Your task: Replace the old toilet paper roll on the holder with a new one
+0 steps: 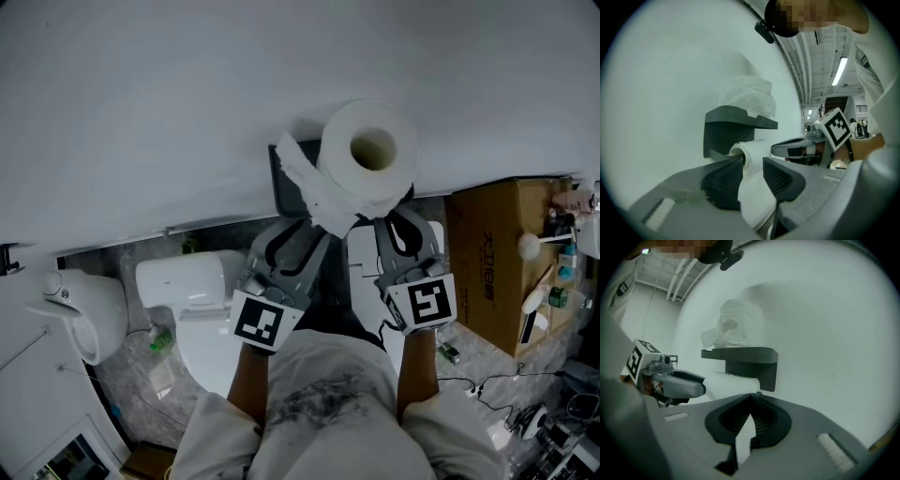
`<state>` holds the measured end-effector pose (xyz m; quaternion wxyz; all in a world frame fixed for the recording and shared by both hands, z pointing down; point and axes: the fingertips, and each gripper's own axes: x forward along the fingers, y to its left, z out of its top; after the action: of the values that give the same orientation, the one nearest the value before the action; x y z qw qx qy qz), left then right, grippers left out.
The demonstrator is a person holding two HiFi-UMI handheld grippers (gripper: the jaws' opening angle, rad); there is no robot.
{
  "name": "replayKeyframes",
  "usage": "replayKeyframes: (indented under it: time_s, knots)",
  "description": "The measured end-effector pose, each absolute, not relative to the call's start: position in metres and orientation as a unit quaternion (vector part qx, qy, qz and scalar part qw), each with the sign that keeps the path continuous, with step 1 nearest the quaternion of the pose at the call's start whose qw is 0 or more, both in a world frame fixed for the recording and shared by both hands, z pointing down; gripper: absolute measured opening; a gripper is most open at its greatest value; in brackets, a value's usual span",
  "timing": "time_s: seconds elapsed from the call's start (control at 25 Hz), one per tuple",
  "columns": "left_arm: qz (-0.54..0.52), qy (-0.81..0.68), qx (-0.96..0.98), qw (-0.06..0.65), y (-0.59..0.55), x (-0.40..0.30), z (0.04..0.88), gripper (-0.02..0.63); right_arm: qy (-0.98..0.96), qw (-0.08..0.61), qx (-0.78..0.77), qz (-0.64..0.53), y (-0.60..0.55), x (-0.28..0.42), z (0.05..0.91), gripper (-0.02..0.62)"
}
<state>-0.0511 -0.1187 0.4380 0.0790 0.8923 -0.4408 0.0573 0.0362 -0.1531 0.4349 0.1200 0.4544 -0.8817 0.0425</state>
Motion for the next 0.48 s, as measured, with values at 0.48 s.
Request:
replayKeyframes:
  time_s: [0.48]
  knots:
    - [0.058,-0.429,0.897,0.089,-0.1219,-0.0442,0.4434,0.130,-0.886,0.119,0.445,0.050,-0.1547,0.0345,0.4337,0.002]
